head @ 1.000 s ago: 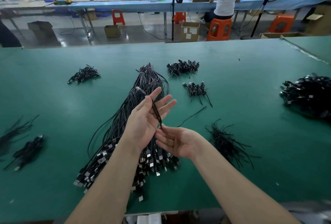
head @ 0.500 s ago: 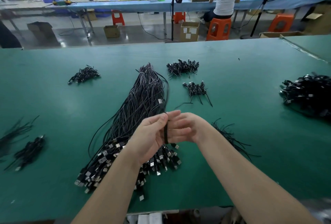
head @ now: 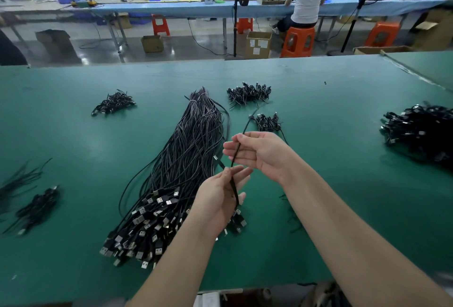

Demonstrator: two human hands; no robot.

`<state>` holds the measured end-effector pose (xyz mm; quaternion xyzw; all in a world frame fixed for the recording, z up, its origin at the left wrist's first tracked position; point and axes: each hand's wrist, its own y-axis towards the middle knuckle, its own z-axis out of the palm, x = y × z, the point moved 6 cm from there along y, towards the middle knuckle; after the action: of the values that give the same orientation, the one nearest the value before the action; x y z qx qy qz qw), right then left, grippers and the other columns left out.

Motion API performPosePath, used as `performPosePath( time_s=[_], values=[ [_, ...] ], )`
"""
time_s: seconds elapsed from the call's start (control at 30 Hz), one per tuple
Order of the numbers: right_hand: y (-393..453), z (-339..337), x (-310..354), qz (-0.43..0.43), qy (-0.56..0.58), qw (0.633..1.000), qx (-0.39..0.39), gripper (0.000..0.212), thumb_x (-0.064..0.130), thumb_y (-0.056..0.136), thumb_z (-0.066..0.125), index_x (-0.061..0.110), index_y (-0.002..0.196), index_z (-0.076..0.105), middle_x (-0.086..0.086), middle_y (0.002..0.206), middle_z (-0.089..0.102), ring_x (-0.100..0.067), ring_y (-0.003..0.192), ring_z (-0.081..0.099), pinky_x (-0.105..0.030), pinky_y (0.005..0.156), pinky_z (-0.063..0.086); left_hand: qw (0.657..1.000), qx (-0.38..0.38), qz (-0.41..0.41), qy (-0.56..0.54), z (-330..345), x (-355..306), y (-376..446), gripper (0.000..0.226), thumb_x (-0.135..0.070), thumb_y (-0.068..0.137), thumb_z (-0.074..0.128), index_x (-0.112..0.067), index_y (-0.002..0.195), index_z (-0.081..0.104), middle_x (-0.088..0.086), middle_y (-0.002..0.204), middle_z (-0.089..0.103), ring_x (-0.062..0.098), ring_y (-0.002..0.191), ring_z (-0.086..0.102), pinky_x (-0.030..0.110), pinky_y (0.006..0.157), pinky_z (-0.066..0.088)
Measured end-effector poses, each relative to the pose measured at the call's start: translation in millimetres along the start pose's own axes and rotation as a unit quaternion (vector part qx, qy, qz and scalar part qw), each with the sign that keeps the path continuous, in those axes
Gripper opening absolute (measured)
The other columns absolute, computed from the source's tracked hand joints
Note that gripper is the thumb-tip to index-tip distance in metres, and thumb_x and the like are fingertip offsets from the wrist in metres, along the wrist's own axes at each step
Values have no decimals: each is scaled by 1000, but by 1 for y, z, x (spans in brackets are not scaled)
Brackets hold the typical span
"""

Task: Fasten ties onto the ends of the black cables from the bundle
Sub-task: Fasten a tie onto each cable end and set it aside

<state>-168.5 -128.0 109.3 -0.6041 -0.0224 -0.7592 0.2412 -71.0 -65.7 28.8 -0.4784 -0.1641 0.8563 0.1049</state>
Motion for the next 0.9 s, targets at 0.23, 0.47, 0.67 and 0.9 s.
performPosePath(
  time_s=[0.23, 0.47, 0.67, 0.9],
  values=[
    [-3, 7, -5, -20, 50, 998, 10, 16, 8, 104, 50, -2, 105, 63, -18, 99, 75, -25, 92, 75, -32, 78, 63, 998, -67, -14, -13, -4, 1, 9, 32, -26, 109, 40, -11, 105, 68, 8, 107, 75, 25, 106, 68, 46, 93, 46],
    [-13, 18, -25, -19, 103, 993, 60, 21, 12, 105, 50, 0, 102, 66, -23, 112, 72, -28, 93, 72, -39, 88, 61, 981, -123, 39, -145, -18, -24, 11, 34, -26, 108, 42, -7, 99, 69, 7, 90, 74, 19, 76, 75, 46, 70, 58],
    [-23, 20, -50, -1, 187, 980, 73, 29, 18, 104, 48, 4, 102, 73, -15, 123, 71, -23, 100, 73, -34, 77, 62, 972, -103, 73, -200, -27, -54, 9, 38, -30, 109, 37, 0, 124, 56, 22, 122, 68, 33, 101, 73, 43, 83, 58],
    [-23, 16, -75, 70, 279, 957, 44, 31, 24, 95, 58, 12, 79, 82, -6, 108, 77, -15, 83, 76, -27, 65, 61, 962, -85, 128, -225, -18, -62, 7, 37, -29, 110, 33, -1, 128, 50, 17, 128, 64, 35, 100, 73, 49, 75, 62]
  ],
)
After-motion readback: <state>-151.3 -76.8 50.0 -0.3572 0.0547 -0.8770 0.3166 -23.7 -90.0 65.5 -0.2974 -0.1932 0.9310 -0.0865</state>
